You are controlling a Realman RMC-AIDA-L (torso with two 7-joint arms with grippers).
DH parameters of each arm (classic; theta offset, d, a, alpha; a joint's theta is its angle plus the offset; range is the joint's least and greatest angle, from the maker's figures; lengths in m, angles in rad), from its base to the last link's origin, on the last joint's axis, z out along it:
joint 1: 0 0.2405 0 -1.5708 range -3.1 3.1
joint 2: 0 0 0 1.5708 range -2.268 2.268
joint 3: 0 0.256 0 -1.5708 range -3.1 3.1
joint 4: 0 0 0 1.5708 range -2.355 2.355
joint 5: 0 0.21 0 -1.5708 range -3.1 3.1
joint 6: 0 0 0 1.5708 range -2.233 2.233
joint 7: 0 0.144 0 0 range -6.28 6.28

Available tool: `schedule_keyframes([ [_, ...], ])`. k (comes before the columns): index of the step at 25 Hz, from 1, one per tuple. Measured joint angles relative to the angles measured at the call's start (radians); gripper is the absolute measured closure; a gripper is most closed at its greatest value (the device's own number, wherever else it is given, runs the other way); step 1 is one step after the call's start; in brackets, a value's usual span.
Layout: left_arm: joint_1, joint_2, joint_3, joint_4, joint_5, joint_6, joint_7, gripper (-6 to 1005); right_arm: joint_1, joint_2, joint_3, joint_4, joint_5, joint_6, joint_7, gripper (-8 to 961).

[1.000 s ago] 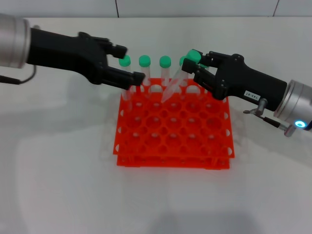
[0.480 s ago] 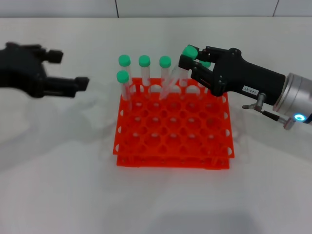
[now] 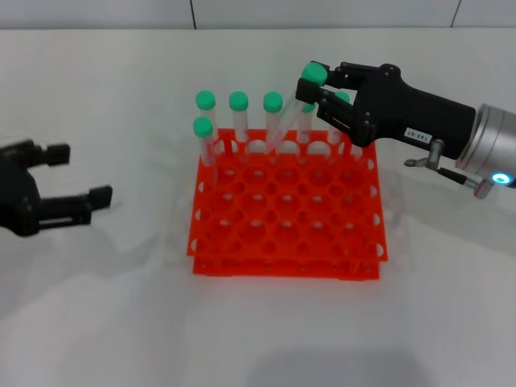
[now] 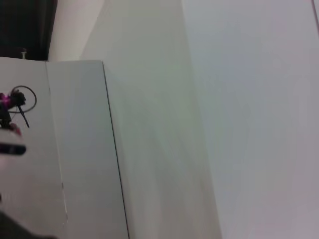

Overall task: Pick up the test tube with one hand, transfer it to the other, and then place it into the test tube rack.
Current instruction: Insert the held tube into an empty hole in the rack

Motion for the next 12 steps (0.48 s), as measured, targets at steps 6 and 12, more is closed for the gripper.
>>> schedule_keyframes([
  [6, 0.023, 0.001, -0.002, -0.213, -0.069, -0.057, 0.207, 121, 0.02, -0.01, -0.002, 0.0, 0.0, -0.001, 0.009, 690],
  [12, 0.01, 0.005, -0.069, -0.477, -0.171, -0.07, 0.507, 122, 0.04, -0.021, 0.007, -0.025, -0.06, 0.005, 0.037, 690],
])
